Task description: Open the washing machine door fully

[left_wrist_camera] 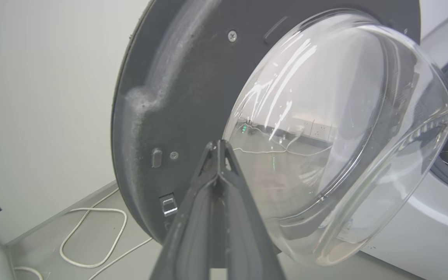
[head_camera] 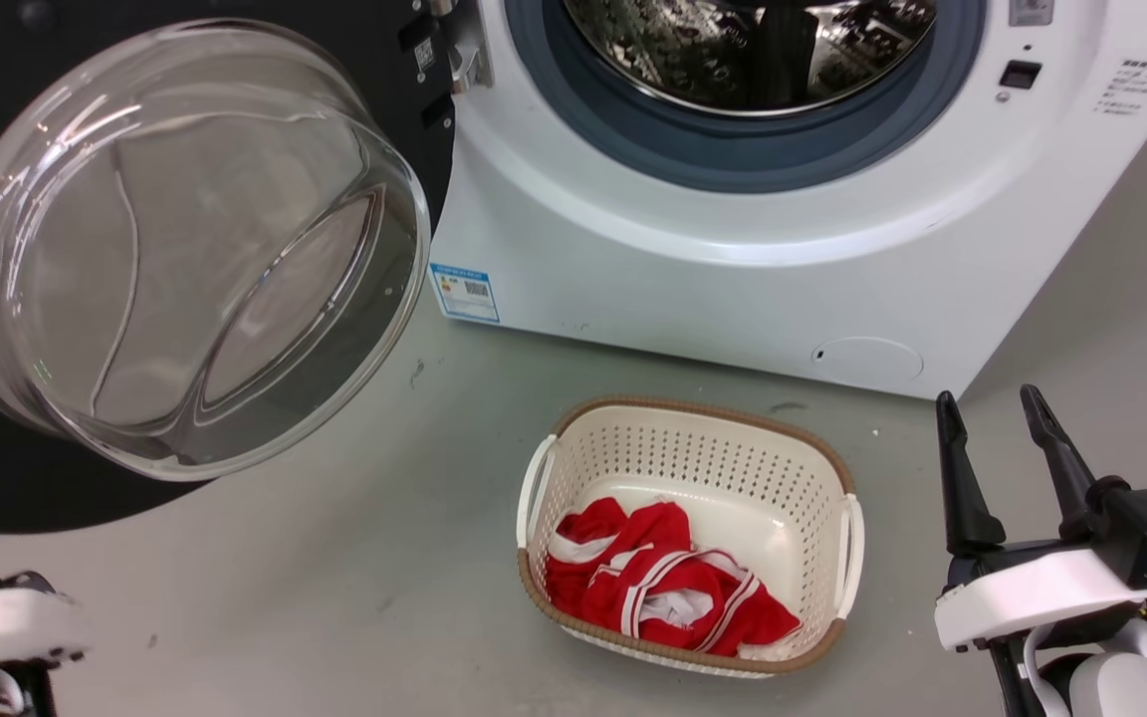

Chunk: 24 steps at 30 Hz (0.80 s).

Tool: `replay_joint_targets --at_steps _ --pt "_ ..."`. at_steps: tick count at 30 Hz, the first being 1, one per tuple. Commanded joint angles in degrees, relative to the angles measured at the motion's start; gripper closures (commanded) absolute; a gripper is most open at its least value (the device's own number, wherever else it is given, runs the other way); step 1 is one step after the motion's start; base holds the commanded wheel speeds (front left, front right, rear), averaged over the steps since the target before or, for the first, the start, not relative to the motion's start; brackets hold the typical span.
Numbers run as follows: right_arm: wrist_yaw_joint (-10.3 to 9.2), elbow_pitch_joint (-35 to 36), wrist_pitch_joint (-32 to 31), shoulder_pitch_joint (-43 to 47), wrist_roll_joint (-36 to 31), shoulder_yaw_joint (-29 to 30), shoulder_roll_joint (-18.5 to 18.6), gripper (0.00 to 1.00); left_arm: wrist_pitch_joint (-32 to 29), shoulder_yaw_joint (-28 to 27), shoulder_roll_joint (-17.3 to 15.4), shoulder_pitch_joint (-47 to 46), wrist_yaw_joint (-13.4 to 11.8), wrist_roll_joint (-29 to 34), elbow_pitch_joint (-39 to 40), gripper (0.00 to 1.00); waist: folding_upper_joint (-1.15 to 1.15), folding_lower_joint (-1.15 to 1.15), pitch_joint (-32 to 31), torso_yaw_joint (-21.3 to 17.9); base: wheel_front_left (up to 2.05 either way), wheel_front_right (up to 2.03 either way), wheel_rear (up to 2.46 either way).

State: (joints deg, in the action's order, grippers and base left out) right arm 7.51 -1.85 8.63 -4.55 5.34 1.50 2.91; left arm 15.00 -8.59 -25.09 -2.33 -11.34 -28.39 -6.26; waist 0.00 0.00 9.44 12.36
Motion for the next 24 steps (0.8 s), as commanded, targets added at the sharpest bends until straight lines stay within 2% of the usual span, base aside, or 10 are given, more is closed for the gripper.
replay_joint_targets --at_steps 1,4,5,7,8,9,10,24 --pt "-0.04 -0.04 0.39 0.51 0.53 0.04 -0.06 0.0 0.23 0.04 0.98 1.45 -0.23 0.52 1.51 1.0 0.0 0.0 -1.59 -0.85 0.0 0.0 0.0" --pt "-0.04 -0.22 0.33 1.44 0.7 0.09 -0.06 0.0 0.2 1.44 2.94 3.97 -0.21 2.33 3.82 1.0 0.0 0.0 -2.95 -1.44 0.0 0.0 0.0" --pt "-0.04 -0.2 0.27 1.53 0.68 0.06 -0.06 0.0 0.2 1.73 3.55 4.38 -0.24 2.92 4.43 0.9 0.0 0.0 -3.27 -1.68 0.0 0.0 0.0" --pt "-0.04 -0.21 0.14 1.89 0.73 0.04 -0.06 0.0 0.2 2.5 4.9 5.21 0.06 4.0 4.94 0.4 0.0 0.0 -3.91 -2.24 0.0 0.0 0.0" --pt "-0.04 -0.29 0.08 2.17 0.67 0.02 -0.07 0.0 0.2 2.95 5.4 5.44 0.32 4.39 5.1 0.26 0.0 0.0 -4.25 -2.55 0.0 0.0 0.0" --pt "-0.03 -0.28 0.04 2.35 0.59 0.02 -0.06 0.0 0.21 3.43 5.98 5.6 0.5 4.79 5.15 0.05 0.0 0.0 -4.54 -2.88 0.0 0.0 0.0" --pt "-0.04 -0.24 0.01 2.46 0.48 0.02 -0.06 0.0 0.21 4.03 6.7 5.54 0.6 5.26 5.23 0.0 0.0 0.0 -4.77 -3.22 0.0 0.0 0.0" --pt "-0.03 1.77 -1.1 2.54 -1.11 1.28 -0.06 0.0 0.21 11.71 9.7 -0.94 3.33 11.25 5.23 0.0 0.0 0.0 -5.91 -9.29 0.0 0.0 0.0"
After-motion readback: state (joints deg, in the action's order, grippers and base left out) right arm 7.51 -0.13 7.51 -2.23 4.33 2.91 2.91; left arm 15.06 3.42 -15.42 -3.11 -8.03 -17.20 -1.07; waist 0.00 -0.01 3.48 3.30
